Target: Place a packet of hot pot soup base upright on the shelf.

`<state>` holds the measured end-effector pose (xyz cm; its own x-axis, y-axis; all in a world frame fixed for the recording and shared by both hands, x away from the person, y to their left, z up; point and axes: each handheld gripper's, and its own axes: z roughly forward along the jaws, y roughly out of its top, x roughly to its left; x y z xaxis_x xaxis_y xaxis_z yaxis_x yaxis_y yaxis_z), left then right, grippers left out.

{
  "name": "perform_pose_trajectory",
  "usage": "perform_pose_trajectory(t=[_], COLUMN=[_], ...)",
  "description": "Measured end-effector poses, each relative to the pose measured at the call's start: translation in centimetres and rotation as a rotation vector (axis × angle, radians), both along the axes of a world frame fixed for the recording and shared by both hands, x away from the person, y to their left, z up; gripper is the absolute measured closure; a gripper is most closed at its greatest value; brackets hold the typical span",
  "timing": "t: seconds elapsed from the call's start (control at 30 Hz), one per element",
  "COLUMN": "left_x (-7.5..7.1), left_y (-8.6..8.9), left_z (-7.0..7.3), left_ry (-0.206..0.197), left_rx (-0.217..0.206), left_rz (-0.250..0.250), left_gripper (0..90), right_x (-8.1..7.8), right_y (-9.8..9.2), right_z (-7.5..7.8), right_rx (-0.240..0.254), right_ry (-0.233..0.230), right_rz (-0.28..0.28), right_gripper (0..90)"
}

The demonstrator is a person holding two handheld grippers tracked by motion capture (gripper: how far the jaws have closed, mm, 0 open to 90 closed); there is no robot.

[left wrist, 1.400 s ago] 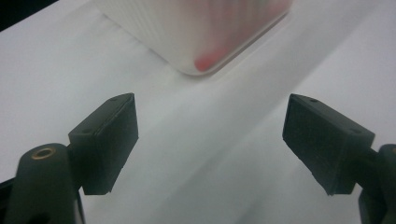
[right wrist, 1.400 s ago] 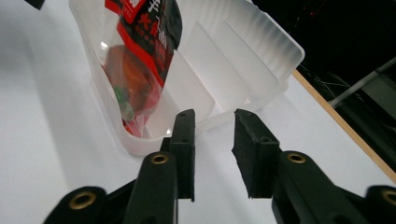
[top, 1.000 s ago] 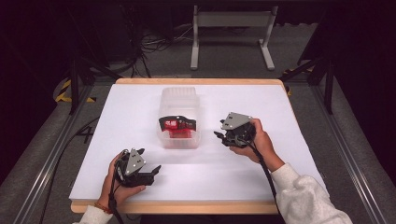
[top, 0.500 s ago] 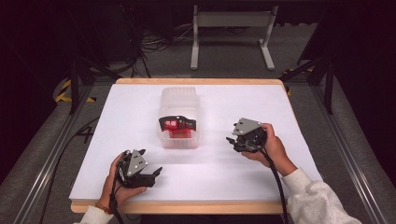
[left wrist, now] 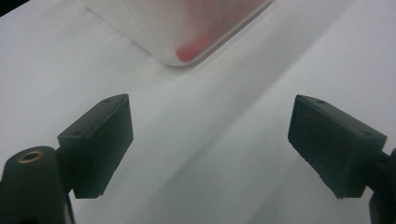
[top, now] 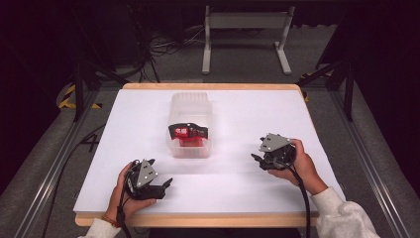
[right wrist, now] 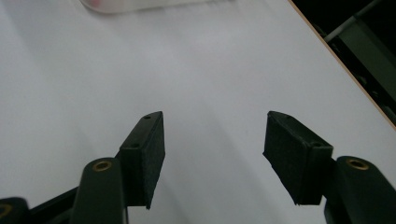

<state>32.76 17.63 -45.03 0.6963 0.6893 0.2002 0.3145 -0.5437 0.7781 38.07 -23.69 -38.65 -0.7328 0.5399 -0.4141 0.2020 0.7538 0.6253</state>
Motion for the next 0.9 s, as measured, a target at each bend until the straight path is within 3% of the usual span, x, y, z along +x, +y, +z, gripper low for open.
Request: perform_pose_trajectory(t=[0.4, 0.73, 0.9], left_x=[0.1, 0.1, 0.1], left_y=[-0.1, -0.2, -0.3], left_z=[-0.1, -0.2, -0.1], left_ry=[0.005, 0.011, 0.011], left_rx=[0.006, 0.012, 0.016], left_rz=[-0.003, 0.0, -0.003], left_gripper=[14.1, 13.8, 13.7], right_x=[-1.7, -3.3, -4.2], right_y=[-2.6, -5.5, -7.1], right_z=[-1.6, -2.7, -3.3], right_rx=[-0.026, 0.028, 0.104], right_ry=[-0.004, -0.007, 0.002], right_rz=[-0.029, -0.072, -0.076], right_gripper=[32.2, 30.1, 25.5])
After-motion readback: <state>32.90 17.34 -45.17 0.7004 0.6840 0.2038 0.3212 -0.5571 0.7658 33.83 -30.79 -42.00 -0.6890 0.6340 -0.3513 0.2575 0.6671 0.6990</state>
